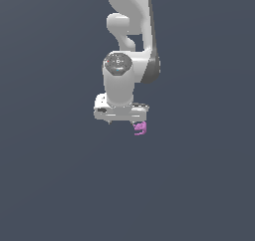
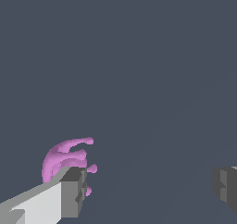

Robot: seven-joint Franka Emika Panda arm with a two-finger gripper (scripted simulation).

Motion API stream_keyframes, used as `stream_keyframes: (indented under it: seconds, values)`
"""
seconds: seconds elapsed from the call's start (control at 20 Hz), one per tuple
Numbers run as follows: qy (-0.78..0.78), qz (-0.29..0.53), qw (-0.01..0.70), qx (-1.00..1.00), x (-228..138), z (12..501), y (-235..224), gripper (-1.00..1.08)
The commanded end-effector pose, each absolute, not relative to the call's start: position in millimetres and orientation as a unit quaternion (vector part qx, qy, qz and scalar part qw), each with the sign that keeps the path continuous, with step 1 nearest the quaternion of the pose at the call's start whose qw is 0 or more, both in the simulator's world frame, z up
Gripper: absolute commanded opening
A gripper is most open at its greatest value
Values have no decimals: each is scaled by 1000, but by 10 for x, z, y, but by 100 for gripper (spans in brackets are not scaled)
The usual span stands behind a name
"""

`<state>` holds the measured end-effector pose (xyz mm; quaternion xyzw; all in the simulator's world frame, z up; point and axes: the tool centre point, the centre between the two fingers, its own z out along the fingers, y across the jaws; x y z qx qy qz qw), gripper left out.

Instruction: Pick up the object and move it to a goal position.

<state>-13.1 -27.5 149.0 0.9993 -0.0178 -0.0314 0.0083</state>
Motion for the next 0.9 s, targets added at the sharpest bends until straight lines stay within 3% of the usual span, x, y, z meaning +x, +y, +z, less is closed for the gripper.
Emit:
stream_keyframes:
  seconds: [0.0,0.85]
  values:
    - [-15,-30,8,999,-151,1454,-222,100]
    - [33,-3,1,999,-559,959,546,100]
